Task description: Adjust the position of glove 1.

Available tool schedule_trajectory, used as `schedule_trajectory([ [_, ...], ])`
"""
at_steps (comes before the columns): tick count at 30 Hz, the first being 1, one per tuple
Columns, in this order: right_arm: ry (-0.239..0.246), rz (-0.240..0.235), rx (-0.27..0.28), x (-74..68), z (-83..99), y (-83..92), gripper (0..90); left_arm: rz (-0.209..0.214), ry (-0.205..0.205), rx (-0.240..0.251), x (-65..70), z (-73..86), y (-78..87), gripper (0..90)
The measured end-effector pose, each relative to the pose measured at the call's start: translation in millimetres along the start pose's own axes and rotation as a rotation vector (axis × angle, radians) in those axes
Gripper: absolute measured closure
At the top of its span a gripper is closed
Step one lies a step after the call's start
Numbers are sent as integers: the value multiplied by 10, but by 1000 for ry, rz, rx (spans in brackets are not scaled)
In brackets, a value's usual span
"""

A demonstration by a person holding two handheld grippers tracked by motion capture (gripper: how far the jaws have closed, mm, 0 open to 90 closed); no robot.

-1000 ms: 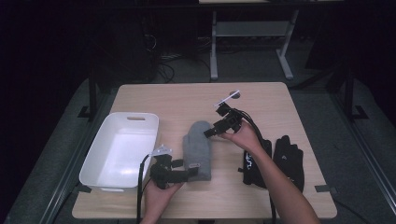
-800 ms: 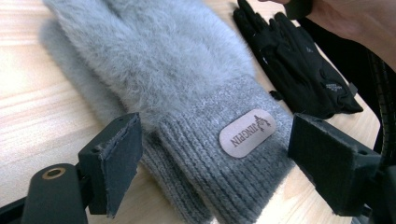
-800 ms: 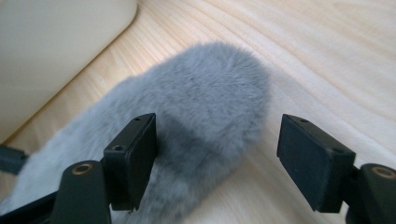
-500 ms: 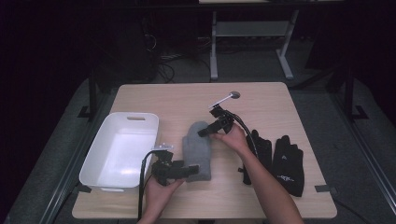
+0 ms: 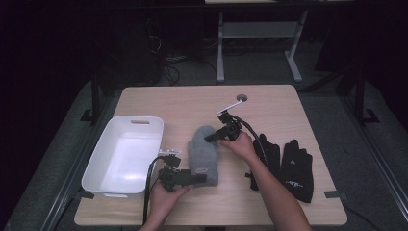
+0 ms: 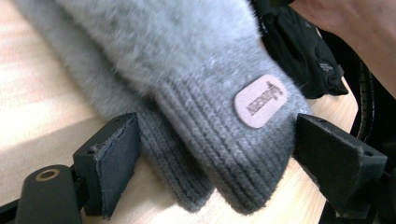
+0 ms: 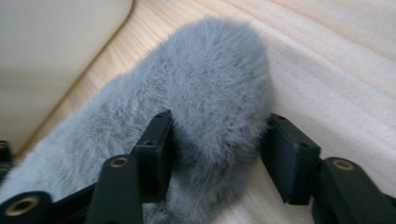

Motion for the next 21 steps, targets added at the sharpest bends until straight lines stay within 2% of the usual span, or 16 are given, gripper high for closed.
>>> schedule_trajectory([
  [3,-19,-47,2,13,15,-8,554,5,13,-6,-14,6,-13,154],
  [7,-10,-65,3,-3,20,-4,635,22,38,-12,-34,10,-17,153],
  [9,-5,-65,6,-1,23,0,670,20,40,-12,-27,11,-15,151],
  [11,9,-66,0,4,29,16,699,28,58,-13,-23,5,-7,146],
  [13,12,-67,0,1,37,27,718,28,55,-14,-26,6,-6,146],
  [18,22,-70,9,13,66,56,736,42,84,-17,-27,9,-9,140],
  [19,18,-72,7,19,76,76,741,48,104,-18,-35,-7,-20,140],
  [21,25,-63,9,25,82,94,745,50,105,-30,-36,-11,-39,149],
])
Point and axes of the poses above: each handheld gripper's, and its own axes: y roughly backward along the jaws, z roughly out of its underside, x roughly to its right, the point moved 7 cm from there along -y, roughly forward along the jaws, and after that the axes turned 6 degrees about -y, right-handed, at the moved point
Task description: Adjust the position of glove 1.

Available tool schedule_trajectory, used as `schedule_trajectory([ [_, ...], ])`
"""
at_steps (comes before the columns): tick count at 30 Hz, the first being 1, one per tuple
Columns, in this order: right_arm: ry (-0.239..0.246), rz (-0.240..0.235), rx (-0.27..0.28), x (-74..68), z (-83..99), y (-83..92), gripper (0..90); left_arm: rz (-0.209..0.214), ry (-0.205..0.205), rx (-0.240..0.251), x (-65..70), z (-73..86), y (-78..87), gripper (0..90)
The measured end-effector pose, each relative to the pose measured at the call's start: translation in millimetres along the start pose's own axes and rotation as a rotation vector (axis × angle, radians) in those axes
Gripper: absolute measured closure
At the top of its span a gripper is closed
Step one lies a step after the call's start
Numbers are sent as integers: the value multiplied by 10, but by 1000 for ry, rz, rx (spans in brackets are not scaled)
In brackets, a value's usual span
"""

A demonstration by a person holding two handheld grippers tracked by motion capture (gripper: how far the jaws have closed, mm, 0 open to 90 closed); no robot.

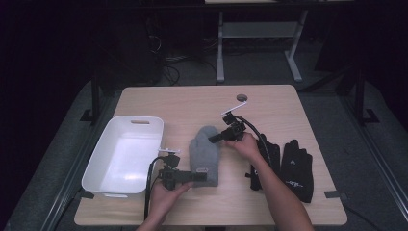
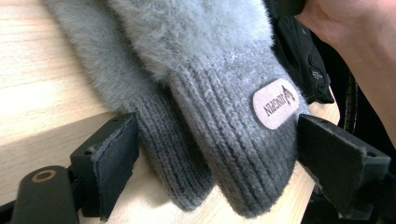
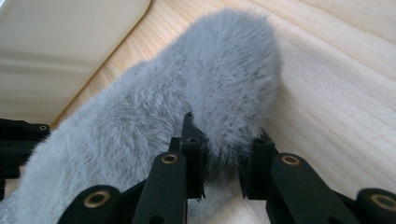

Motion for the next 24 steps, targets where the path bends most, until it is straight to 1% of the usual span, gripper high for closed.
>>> schedule_trajectory([
  [1,0,0,0,0,0,0,745,0,0,0,0,0,0,167],
  [2,5,8,1,6,14,29,749,2,1,-8,-3,2,-20,207],
  [3,5,10,7,11,21,44,750,5,1,-5,-1,2,-28,250],
  [5,0,9,17,26,41,77,754,26,-6,-12,11,7,-45,359],
  [8,-5,13,32,51,84,149,758,54,-10,-18,26,1,-63,472],
  [10,-9,19,28,64,107,202,762,68,-7,-15,41,-10,-73,513],
  [11,-9,19,28,64,107,202,762,68,-7,-15,41,-10,-73,524],
  [12,-12,25,35,70,123,266,766,79,-5,-16,48,-17,-77,531],
  [13,-12,25,35,70,123,266,766,79,-5,-16,48,-17,-77,543],
  [14,-7,35,37,66,137,308,769,77,-14,-12,58,-25,-70,550],
  [15,-7,35,37,66,137,308,769,77,-14,-12,58,-25,-70,544],
  [16,-1,45,39,75,152,336,769,94,-5,-2,61,-32,-57,500],
  [17,-4,47,38,81,160,342,769,94,-5,-2,61,-32,-57,441],
  [18,-4,45,37,88,168,351,769,130,12,-7,87,-31,-46,366],
  [20,-9,36,41,97,187,364,770,138,42,-18,89,-37,-42,230],
  [21,-9,36,41,97,187,364,770,138,42,-18,89,-37,-42,208],
  [22,-6,34,38,114,210,376,769,119,57,-16,68,-51,-51,198],
  [23,-11,32,41,117,218,380,769,119,57,-16,68,-51,-51,183],
  [24,-13,31,41,119,227,389,769,113,80,-27,43,-64,-65,161],
])
Point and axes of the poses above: each handheld gripper's, and its own axes: y roughly backward along the jaws, z roughly out of its underside, x roughly to its right, the point moved 7 cm from there along -y, roughly forward along the jaws, and after that the axes turned 6 degrees about -y, right-handed, at the moved point
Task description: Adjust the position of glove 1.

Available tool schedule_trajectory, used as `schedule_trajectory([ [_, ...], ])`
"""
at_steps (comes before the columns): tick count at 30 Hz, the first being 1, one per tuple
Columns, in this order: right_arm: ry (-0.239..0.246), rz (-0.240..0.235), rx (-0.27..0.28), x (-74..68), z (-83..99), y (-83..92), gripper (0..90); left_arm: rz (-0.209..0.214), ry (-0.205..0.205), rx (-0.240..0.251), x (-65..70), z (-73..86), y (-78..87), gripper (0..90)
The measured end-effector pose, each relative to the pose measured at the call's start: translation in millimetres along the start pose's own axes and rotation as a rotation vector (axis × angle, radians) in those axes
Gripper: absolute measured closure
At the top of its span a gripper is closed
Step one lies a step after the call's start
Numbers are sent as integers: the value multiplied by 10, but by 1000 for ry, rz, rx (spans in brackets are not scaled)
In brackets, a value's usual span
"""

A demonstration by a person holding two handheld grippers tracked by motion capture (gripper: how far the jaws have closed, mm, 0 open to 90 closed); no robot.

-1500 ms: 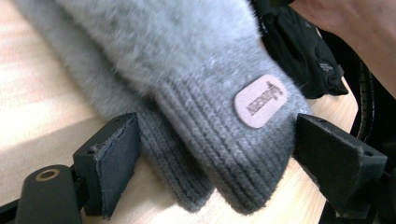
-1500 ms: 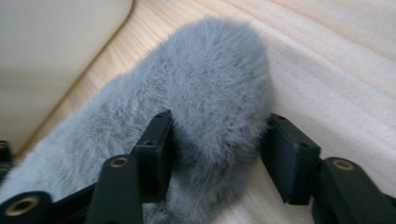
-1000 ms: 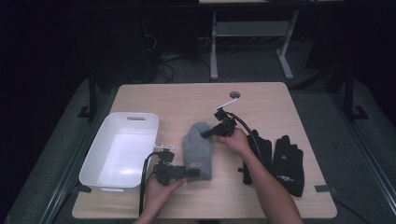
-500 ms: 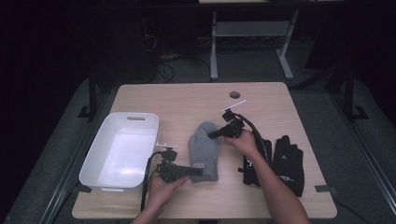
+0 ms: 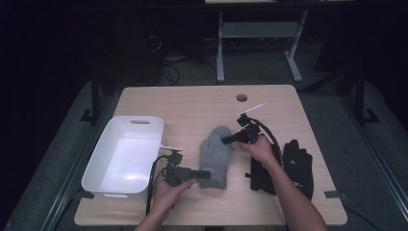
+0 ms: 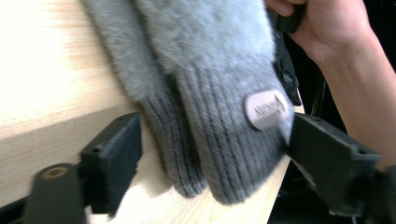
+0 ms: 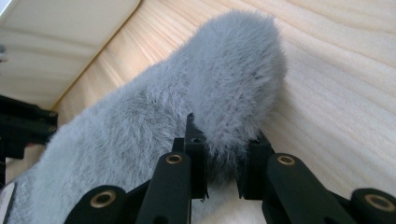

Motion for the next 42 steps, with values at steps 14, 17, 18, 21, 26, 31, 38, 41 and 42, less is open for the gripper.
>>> schedule_trajectory([
  [14,-14,-2,1,26,75,68,769,76,-21,-77,93,36,-239,406],
  [17,-17,0,8,10,65,109,770,70,-51,-69,111,31,-222,454],
  [18,-17,0,8,10,65,109,770,70,-51,-69,111,31,-222,459],
  [21,-25,-9,29,-19,49,161,771,67,-65,-69,126,33,-211,461],
  [26,-44,-18,66,-99,5,273,771,27,-113,-69,183,-5,-171,462],
  [31,-58,-28,98,-169,-41,372,771,21,-132,-64,219,-41,-121,463],
  [38,-80,-62,144,-268,-87,507,770,1,-180,-49,335,-109,-4,461],
  [41,-92,-73,163,-308,-103,565,769,-9,-200,-46,378,-138,46,458],
  [42,-96,-84,173,-332,-114,589,768,-15,-210,-49,384,-145,64,458],
])
Point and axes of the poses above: each handheld gripper's, and its own axes: y roughly backward along the jaws, z roughly out of its underside, x roughly to its right, the point moved 7 cm from there along -y, roughly forward along the jaws, and after that the axes turned 6 degrees about -y, right-handed, at the moved point
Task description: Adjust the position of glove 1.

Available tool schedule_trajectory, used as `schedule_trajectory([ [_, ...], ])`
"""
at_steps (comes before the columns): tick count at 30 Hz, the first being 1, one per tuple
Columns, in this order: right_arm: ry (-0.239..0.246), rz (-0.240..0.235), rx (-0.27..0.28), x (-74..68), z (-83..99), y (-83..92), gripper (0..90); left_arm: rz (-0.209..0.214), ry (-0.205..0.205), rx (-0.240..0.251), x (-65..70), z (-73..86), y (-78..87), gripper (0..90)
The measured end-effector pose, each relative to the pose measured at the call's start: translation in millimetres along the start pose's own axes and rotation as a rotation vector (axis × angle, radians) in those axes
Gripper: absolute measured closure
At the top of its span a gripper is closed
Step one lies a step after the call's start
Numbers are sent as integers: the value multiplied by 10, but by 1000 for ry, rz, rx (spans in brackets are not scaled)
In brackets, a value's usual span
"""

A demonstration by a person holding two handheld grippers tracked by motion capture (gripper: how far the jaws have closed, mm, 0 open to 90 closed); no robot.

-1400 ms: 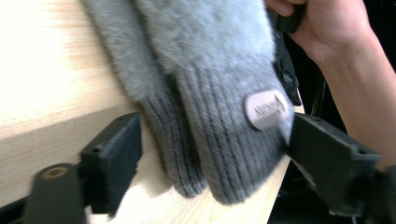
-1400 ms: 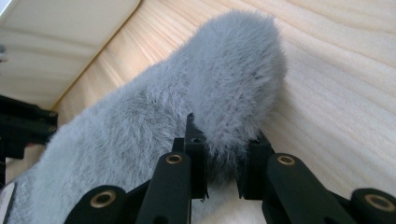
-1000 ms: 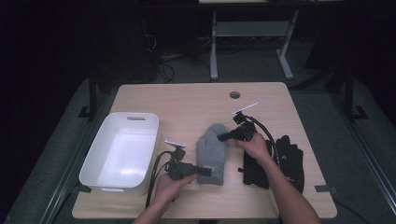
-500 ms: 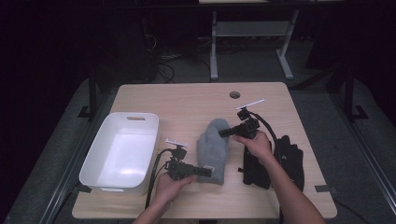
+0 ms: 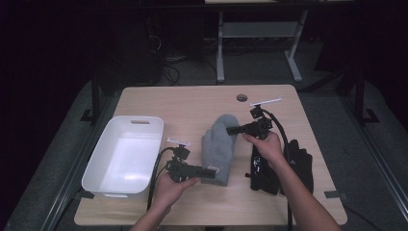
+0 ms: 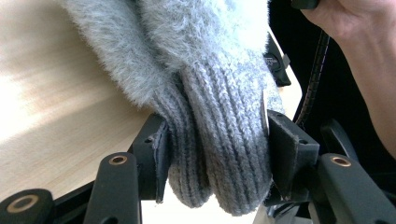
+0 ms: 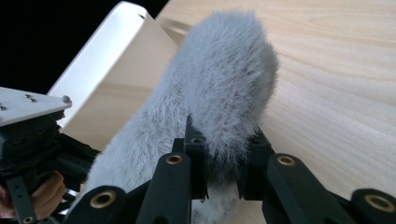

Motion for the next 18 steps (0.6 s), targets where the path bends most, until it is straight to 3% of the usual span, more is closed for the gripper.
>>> schedule_trajectory([
  [7,-18,-27,30,-105,-58,75,765,-19,-32,18,78,-74,110,457],
  [18,-18,-59,57,-411,-241,142,757,-26,-62,43,160,-171,399,450],
])
Point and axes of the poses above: each handheld gripper's, and its own axes: y roughly backward along the jaws, z roughly out of its underside, x roughly to its right, the point moved 7 cm from there along -y, roughly forward along the jaws, and after that the axes turned 6 degrees about -y, right-handed, at the moved point
